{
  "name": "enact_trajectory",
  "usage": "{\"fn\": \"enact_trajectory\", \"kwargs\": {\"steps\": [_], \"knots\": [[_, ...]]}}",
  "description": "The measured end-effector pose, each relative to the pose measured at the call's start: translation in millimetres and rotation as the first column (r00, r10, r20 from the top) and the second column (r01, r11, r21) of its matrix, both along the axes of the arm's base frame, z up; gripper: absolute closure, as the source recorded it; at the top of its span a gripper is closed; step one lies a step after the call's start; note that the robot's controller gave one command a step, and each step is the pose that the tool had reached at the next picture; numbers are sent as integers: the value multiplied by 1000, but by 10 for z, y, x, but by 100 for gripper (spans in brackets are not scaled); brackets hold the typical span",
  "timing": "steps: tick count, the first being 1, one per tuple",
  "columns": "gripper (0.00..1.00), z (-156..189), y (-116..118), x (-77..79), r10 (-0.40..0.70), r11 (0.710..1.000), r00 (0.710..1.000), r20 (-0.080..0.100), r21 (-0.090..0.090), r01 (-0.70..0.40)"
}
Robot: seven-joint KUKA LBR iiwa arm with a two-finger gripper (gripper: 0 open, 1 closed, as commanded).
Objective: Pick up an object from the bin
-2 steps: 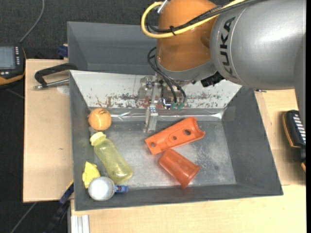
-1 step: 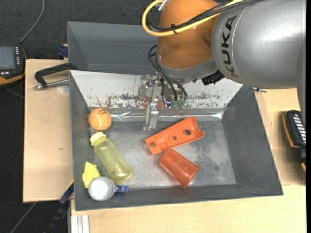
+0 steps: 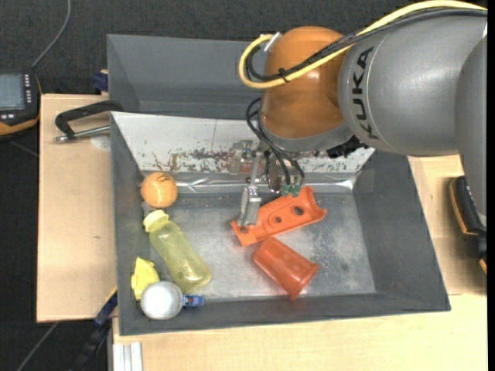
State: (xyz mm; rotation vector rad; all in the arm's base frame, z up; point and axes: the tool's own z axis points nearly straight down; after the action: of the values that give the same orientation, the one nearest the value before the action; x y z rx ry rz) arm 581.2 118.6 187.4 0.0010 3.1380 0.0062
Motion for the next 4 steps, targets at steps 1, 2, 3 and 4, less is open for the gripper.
{"fn": "enact_trajectory", "kwargs": {"steps": [1,2,3,4], "knots": [[0,-364,-224,-40,126,992,992,-6,-2,-126],[0,-579,-502,-89,93,996,996,0,0,-93],[0,-789,-757,-124,-49,999,999,-2,0,49],[100,-1159,-858,210,292,956,956,8,0,-292]]}}
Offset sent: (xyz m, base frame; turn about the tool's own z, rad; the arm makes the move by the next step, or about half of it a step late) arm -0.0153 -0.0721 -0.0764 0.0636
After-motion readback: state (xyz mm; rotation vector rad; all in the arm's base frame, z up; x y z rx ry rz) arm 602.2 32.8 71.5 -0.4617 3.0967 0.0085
